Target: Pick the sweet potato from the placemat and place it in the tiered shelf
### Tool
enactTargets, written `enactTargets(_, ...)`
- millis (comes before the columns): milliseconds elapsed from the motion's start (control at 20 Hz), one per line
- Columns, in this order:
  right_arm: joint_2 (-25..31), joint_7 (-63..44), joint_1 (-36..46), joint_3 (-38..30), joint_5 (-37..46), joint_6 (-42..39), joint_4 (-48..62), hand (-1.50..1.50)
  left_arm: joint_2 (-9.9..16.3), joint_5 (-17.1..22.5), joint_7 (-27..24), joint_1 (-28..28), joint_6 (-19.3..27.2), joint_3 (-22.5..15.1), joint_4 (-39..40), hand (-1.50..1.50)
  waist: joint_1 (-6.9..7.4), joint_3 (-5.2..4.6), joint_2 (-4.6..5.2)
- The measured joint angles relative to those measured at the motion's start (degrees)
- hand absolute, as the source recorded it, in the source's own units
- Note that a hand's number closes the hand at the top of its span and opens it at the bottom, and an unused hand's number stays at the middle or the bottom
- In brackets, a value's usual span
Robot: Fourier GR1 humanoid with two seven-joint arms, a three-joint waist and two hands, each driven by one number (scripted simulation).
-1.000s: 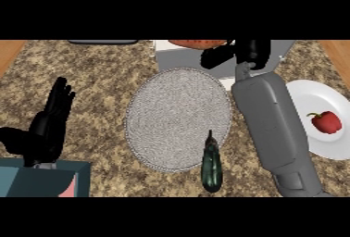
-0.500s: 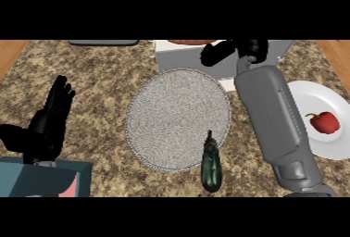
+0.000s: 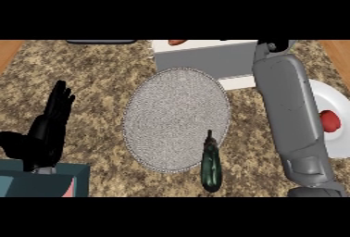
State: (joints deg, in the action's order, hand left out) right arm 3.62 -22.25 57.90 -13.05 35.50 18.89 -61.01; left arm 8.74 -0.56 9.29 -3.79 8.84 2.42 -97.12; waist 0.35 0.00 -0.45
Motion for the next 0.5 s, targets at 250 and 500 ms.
enactTargets(250, 3.6, -5.3, -2.6, -2.3, -0.6, 0.3, -6.8, -1.50, -0.2, -0.3, 0.0, 0.7, 0.2, 0.2, -0.5, 0.00, -0.59, 0.00, 0.14)
enactTargets(500, 9.2, -11.6, -8.2, -5.6, -4.2, -5.2, -16.8, -1.50, 0.4, 0.2, 0.2, 0.7, -0.2, 1.4, -0.4, 0.00, -1.19, -0.01, 0.07)
